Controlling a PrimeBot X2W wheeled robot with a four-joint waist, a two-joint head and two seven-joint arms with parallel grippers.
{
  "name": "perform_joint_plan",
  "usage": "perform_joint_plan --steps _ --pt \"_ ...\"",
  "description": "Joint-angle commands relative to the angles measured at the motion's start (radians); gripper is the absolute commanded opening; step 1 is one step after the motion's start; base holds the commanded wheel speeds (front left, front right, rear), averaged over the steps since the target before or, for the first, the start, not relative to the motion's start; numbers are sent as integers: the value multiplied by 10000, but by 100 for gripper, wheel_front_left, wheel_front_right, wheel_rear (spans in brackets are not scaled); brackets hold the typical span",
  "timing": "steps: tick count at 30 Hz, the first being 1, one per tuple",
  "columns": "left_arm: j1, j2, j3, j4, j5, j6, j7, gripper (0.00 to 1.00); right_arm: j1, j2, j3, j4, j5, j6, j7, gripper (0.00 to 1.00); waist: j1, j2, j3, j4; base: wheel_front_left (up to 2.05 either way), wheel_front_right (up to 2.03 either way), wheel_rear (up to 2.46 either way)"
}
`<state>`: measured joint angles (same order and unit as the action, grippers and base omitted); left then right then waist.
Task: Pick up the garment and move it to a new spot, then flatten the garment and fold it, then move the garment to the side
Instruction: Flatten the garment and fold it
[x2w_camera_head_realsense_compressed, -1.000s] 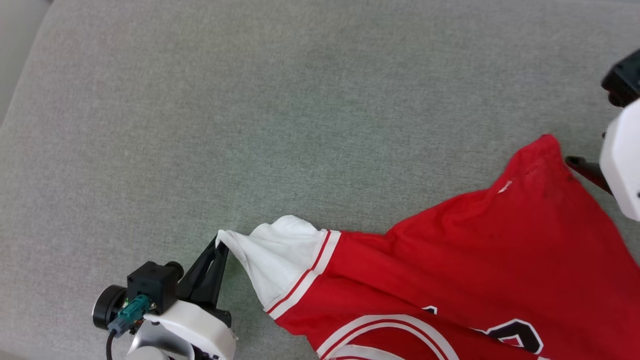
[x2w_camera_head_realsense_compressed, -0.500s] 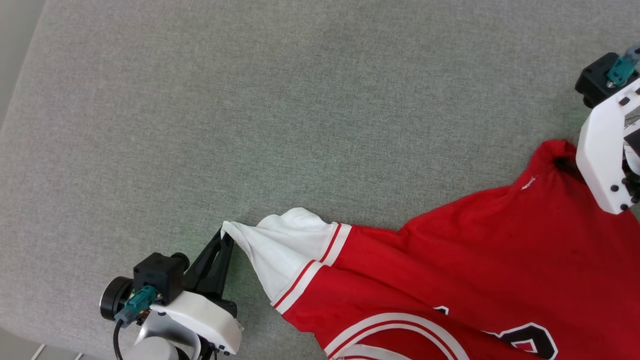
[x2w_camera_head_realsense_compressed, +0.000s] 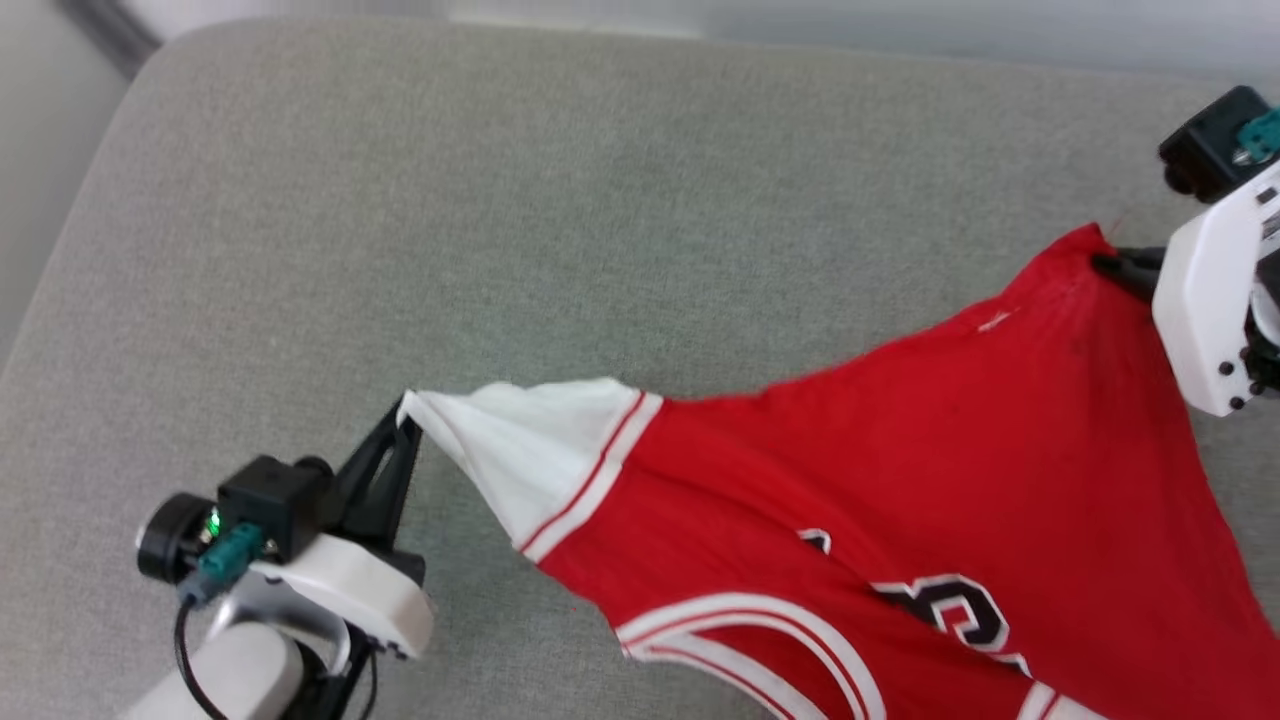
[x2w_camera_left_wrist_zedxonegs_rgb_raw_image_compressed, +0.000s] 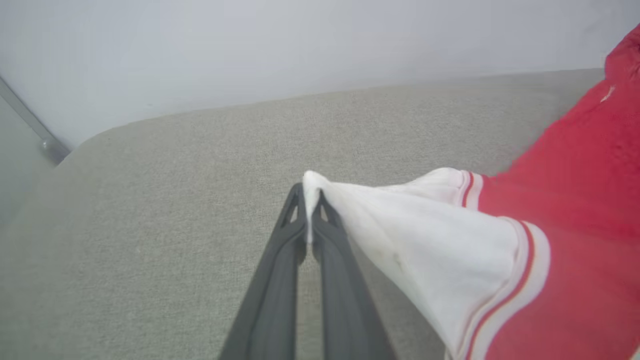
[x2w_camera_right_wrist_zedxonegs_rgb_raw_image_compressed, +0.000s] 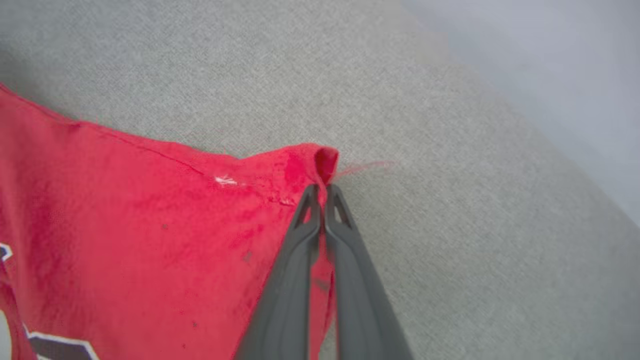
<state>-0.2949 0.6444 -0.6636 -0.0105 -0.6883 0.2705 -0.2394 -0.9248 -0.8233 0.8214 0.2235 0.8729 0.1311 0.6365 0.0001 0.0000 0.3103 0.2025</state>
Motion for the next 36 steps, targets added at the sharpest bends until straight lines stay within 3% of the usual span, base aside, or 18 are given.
perform_joint_plan --steps 1,7,15,25,32,36 --pt "-266 142 121 -65 112 -33 46 0 -160 -87 -31 -90 96 -7 -181 0 -1 0 -444 -291 0 0 0" --pt "-1672 541 477 -689 372 -62 621 0 -476 -285 -585 -405 195 -7 -1183 0 -1 0 -714 -718 0 0 0" --pt "-4853 849 1088 -694 729 -662 1534 0 -1747 328 -1966 -110 -375 -7 -1958 0 -1 0 -78 -1188 0 0 0" --pt "-9554 366 1405 570 1020 -1852 2573 0 -4659 1539 -3450 865 -2374 -7 -2160 0 -1 0 1311 -1326 0 0 0" --pt "-12870 -14 1416 2012 1435 -2767 2882 0 -7205 2199 -3538 1795 -3681 -7 -1945 0 -1 0 2128 -1284 0 0 0" --pt "-14050 -306 1423 2686 1471 -3072 2851 0 -8140 2410 -3437 2330 -4056 -7 -2095 0 -1 0 2364 -1269 0 0 0"
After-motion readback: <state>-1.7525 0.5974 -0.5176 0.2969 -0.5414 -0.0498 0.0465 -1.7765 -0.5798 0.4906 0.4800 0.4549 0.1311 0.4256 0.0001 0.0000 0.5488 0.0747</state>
